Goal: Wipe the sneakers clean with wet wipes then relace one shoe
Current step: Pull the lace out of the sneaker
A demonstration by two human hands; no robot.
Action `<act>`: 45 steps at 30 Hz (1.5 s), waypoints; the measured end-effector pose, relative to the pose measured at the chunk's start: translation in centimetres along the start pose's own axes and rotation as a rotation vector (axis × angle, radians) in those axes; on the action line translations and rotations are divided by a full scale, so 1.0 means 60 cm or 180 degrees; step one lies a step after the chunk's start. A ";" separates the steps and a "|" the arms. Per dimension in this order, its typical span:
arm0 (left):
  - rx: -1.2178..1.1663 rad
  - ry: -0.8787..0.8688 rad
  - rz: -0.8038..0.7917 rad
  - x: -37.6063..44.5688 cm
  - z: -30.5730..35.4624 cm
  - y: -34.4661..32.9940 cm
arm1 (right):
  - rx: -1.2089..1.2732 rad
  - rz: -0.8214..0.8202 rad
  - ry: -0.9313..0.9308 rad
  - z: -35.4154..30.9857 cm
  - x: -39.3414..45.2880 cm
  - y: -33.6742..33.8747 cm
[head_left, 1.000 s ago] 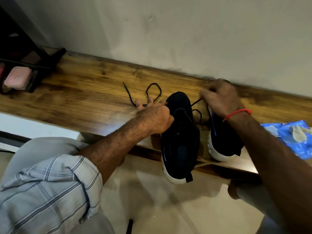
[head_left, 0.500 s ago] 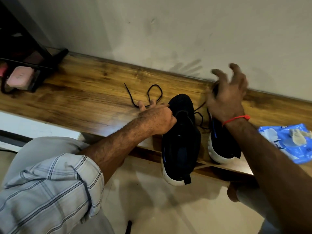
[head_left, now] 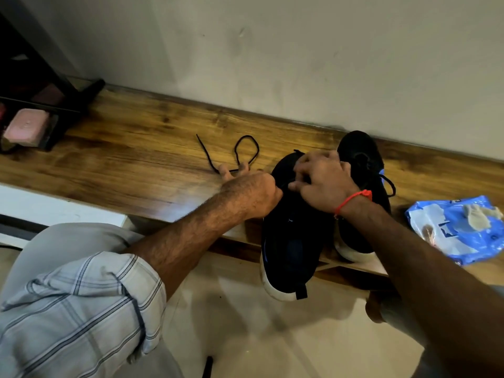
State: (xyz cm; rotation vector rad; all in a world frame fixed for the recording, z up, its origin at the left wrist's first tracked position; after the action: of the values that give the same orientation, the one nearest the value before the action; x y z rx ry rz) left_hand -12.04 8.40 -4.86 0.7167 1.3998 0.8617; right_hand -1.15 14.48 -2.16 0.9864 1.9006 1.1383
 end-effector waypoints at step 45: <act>0.0322 0.0049 0.0890 0.028 -0.019 0.014 | 0.0994 0.0249 -0.0016 0.032 0.008 -0.025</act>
State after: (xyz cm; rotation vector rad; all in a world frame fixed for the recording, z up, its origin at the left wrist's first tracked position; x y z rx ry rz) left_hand -13.30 10.17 -5.09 1.0017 1.3838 1.0198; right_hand -0.13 15.16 -4.30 1.2391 2.0924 0.8953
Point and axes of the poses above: each hand's wrist, its own x-axis towards the middle knuckle, its own y-axis out of the back of the hand, z = x × y, the point moved 10 cm from there along x, towards the middle knuckle, and after that the axes turned 5 degrees about x, right-handed, at the moved point
